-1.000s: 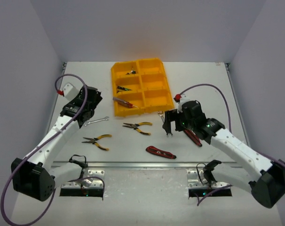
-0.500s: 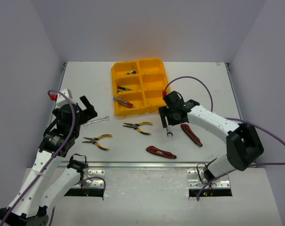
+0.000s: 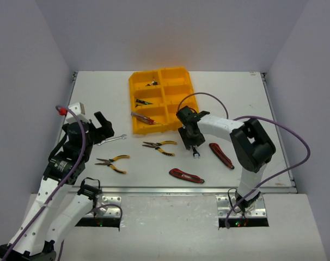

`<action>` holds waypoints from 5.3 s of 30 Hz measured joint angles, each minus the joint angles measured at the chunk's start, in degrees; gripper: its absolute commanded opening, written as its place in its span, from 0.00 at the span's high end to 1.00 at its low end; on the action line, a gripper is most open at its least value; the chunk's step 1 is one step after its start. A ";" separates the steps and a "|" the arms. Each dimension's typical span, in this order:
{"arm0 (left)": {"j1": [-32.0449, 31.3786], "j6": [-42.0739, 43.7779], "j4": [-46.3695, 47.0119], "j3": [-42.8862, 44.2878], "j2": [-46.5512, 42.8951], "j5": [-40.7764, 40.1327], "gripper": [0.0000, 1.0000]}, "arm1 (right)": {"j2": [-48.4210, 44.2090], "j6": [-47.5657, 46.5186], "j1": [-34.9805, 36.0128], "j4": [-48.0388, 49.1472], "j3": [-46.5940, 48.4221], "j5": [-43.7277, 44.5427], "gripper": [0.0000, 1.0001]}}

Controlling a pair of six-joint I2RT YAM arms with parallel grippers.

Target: Sort the tools into containers

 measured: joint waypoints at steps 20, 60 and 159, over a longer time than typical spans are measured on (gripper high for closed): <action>-0.61 1.65 1.60 -0.74 -0.81 4.38 0.00 | 6.96 -3.55 -1.62 -0.39 6.91 -5.60 0.79; -0.63 2.56 1.99 -0.83 -0.74 6.08 0.00 | -10.00 -1.80 -0.76 2.58 -7.71 -4.36 1.00; 10.97 -63.62 -20.83 22.51 66.02 2.33 0.32 | -50.56 8.55 -7.52 12.67 -21.08 -13.16 0.01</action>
